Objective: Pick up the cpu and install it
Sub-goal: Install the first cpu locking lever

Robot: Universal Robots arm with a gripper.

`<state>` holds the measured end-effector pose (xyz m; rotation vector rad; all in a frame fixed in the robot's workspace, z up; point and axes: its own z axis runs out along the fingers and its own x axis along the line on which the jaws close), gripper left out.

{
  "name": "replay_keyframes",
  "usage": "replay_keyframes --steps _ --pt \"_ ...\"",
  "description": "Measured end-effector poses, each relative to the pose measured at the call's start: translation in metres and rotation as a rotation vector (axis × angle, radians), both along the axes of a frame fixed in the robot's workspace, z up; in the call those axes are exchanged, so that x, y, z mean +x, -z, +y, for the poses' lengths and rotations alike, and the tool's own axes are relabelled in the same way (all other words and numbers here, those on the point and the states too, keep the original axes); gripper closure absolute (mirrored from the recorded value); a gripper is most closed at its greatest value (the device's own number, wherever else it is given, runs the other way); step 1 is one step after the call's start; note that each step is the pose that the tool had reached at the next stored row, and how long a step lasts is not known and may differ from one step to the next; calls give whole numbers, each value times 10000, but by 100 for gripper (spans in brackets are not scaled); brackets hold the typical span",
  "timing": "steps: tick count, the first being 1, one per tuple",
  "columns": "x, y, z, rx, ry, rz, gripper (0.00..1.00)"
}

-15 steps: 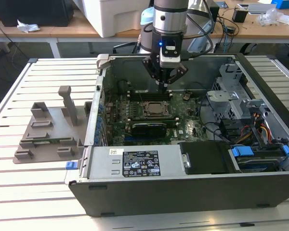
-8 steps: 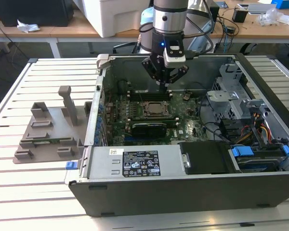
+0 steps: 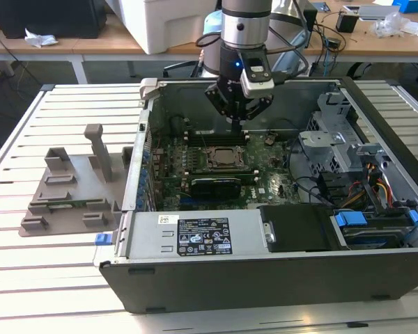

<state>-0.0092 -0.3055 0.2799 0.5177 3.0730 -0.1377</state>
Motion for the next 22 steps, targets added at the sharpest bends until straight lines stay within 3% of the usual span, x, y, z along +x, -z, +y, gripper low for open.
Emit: replay_keyframes --steps 7,10,12,13,14,22 --pt "0 0 0 0 -1056 0 89" --pt "0 0 0 0 -2079 0 89" --pt "0 -1 0 9 -2313 1 89" --pt "-1 -2 -1 83 -2341 -9 89" --pt "0 0 0 399 -2376 -48 89" --pt "-1 0 -1 432 -4060 -15 89"
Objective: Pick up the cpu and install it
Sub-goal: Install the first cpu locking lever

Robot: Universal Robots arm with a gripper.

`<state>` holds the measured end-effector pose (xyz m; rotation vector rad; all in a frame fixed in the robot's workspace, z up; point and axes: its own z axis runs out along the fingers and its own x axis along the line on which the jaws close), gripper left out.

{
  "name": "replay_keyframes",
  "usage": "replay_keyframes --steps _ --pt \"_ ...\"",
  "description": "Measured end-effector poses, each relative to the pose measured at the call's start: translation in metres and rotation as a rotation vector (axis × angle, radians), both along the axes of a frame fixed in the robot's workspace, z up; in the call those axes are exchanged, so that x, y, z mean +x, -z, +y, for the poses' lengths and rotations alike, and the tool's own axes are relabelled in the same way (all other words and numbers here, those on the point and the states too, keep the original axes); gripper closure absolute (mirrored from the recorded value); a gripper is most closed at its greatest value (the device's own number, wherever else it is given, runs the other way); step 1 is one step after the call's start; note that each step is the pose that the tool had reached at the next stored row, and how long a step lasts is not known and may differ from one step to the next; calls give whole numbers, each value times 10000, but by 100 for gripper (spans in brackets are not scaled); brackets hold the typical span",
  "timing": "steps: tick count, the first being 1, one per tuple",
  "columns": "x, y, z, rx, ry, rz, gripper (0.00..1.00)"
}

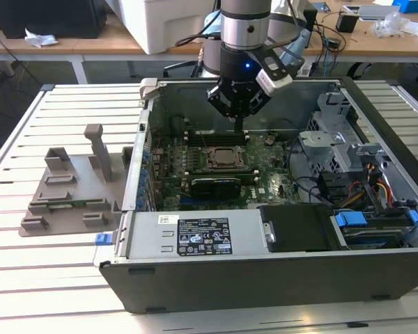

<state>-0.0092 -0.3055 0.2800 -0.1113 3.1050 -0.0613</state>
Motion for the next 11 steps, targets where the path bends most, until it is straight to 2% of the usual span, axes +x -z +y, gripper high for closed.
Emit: replay_keyframes --steps 1,2,3,5,11 --pt "4 2 1 57 -12 145 89" --pt "11 3 0 78 -12 362 89" --pt "12 3 0 96 -11 471 89" --pt "12 3 1 143 -13 485 89" --pt "6 4 1 145 -17 485 89"
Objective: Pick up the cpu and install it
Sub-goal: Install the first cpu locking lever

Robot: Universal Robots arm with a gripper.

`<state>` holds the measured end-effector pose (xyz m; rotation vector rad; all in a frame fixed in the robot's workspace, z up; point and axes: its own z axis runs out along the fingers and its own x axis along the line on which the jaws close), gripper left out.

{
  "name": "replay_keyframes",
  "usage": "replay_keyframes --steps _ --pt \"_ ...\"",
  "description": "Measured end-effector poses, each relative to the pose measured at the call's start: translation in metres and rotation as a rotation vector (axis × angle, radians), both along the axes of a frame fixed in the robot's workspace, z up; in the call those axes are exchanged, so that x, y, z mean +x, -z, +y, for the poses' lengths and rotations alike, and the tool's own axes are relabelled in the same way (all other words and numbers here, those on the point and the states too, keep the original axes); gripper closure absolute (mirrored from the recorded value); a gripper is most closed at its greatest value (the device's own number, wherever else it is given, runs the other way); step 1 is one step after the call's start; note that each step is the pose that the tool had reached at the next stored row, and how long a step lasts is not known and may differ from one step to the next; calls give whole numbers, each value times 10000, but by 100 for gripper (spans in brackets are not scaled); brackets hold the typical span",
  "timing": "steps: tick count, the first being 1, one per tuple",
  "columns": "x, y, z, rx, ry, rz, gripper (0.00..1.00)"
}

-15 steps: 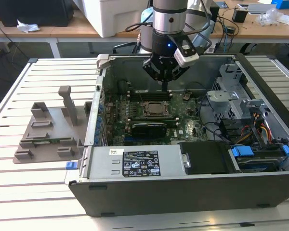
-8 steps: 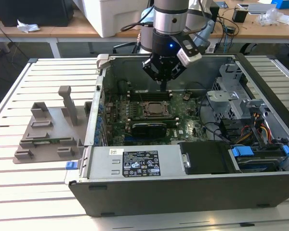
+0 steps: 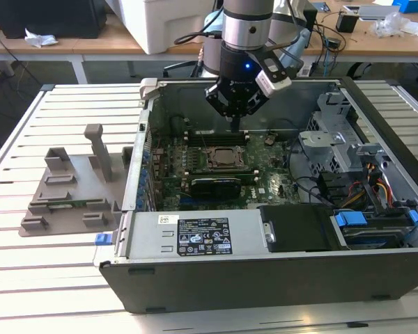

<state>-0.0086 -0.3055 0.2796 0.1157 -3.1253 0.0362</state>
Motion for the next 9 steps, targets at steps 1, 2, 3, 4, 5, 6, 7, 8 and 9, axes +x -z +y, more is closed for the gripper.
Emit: replay_keyframes --steps 1,2,3,4,5,6,7,8,9 --pt "-9 0 0 0 1 0 89" --pt "-19 0 0 0 1 0 89" --pt "-39 0 0 0 0 0 89" --pt "-65 0 0 0 0 0 89" --pt "-95 0 0 0 1 0 89" --pt "-115 0 0 0 2 0 89" --pt "-135 0 0 0 1 0 89" --pt "-170 0 0 0 0 0 89" --pt "-211 -1 0 -1 2 0 89"
